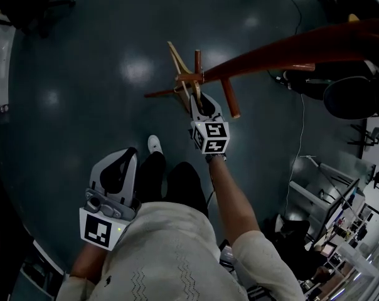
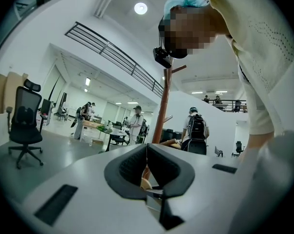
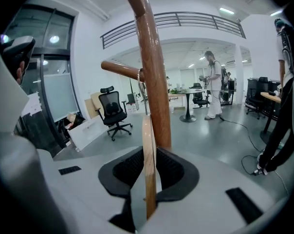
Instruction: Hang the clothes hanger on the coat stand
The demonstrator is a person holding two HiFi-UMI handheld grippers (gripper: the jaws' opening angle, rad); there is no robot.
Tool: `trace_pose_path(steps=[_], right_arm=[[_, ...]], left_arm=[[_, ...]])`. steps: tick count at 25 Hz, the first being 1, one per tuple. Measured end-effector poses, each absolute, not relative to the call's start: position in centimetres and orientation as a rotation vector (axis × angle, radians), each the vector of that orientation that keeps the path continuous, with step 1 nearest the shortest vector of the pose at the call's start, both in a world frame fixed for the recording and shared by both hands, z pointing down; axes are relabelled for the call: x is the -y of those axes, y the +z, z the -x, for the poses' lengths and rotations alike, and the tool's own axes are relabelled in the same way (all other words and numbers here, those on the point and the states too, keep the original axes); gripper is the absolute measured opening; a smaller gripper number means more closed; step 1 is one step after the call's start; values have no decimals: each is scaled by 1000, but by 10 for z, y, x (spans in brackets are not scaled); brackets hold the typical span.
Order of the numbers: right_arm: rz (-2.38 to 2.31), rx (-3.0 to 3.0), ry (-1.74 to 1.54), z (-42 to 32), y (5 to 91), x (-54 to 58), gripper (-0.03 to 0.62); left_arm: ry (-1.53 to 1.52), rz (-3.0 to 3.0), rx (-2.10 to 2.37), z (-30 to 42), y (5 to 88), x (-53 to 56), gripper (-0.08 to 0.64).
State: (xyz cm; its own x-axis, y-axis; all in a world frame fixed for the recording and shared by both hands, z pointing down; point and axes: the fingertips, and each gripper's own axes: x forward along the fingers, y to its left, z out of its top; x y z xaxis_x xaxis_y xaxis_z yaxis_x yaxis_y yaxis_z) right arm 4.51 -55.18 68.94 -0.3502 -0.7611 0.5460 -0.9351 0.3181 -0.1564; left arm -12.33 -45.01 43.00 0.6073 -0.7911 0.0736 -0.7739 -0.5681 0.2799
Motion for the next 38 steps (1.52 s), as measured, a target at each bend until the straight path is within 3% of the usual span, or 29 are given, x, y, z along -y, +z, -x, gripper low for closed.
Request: trace_pose_path(steps=[13,22,38], right_arm=[[-1489,2151,679,-52,692,540,72],[-1544,2132,615,-77,662,518,118],[-1612,2519,471,-49,487,424,117]], left_arm=[[-102,-2575,1257,124,425,443,14],[-177,-2604,1268,115,410,426,14],[-278,-2687,1270,87,374,373,14]])
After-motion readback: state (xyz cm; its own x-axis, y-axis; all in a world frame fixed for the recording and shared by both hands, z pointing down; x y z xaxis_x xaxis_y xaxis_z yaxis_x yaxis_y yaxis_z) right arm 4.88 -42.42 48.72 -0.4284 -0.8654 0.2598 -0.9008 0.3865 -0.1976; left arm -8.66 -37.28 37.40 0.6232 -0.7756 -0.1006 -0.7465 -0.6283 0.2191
